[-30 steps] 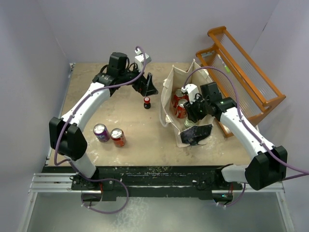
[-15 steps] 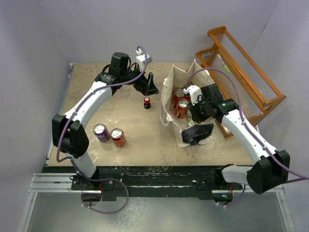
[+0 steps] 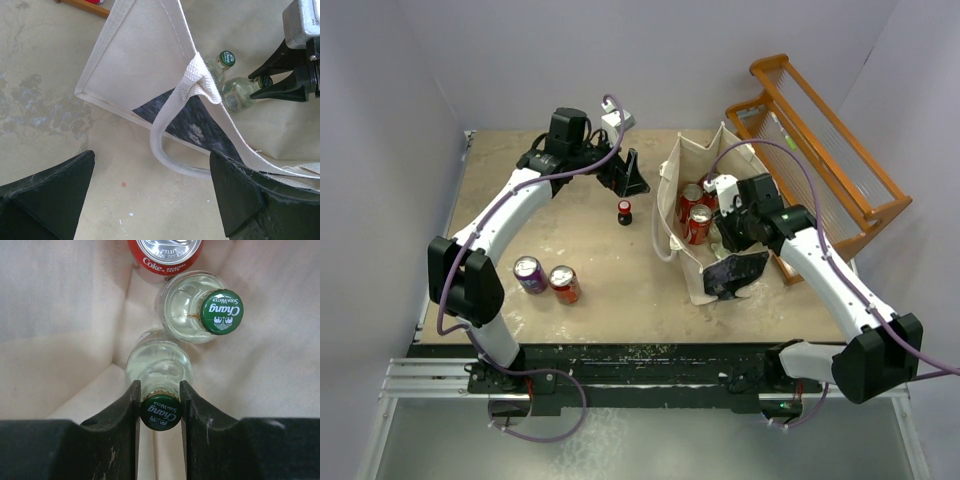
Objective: Place the beverage into the canvas bag
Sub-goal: Adjust the drink in the canvas bag, then pick up the drink from the center of the board.
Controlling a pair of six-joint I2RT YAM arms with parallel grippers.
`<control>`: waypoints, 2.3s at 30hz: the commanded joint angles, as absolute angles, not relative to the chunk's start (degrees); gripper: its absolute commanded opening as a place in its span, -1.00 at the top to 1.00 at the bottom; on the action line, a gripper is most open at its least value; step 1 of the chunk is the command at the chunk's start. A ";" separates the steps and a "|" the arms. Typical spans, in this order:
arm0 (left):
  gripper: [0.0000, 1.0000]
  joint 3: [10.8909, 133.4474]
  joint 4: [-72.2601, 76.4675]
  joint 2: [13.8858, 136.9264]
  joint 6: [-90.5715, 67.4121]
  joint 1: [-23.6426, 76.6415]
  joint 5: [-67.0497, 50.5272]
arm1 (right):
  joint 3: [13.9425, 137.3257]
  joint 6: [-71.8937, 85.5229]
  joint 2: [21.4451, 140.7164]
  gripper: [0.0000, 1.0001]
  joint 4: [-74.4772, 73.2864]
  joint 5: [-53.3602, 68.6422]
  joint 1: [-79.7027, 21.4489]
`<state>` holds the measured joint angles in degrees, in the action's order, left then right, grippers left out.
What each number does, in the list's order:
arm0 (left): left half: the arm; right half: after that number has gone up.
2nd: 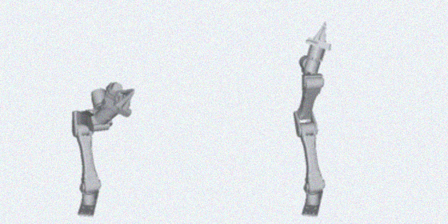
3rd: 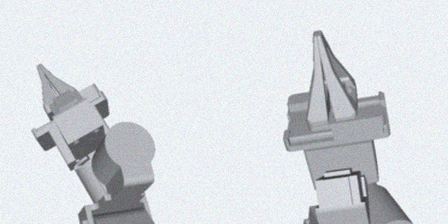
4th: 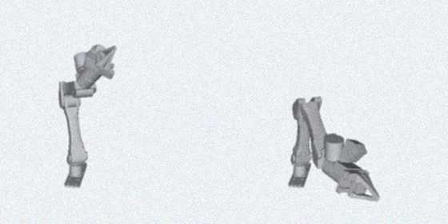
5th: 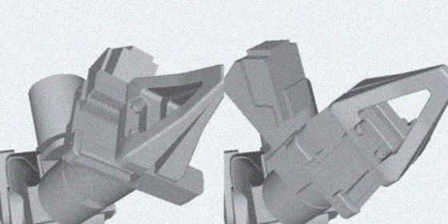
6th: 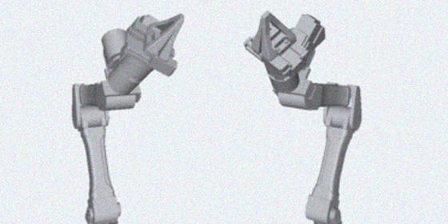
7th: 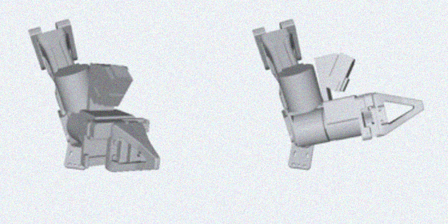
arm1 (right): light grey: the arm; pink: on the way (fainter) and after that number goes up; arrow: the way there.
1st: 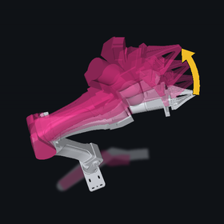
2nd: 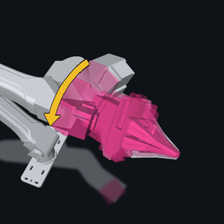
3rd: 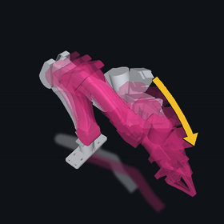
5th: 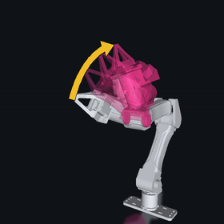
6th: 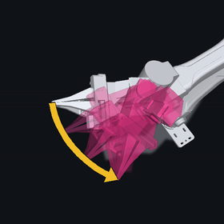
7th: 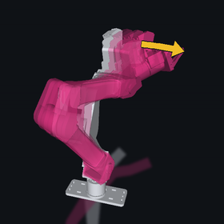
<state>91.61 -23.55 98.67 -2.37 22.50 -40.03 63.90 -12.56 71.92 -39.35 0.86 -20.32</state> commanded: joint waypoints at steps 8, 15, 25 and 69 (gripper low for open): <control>-0.98 93.51 -21.63 97.93 -2.06 22.06 -40.12 | 63.77 -15.39 67.75 1.00 -34.37 -9.39 -19.60; -0.98 93.27 -23.10 96.94 0.10 22.09 -38.51 | 60.13 -16.11 69.28 0.48 -32.72 -5.10 -19.60; -0.98 92.08 -24.34 94.90 2.42 21.90 -36.56 | 61.70 -17.80 69.72 -0.39 -32.81 -1.78 -19.60; -0.98 84.32 -32.30 85.28 -3.74 -2.78 -18.78 | 100.04 -18.80 93.43 -0.68 -21.72 16.46 -40.68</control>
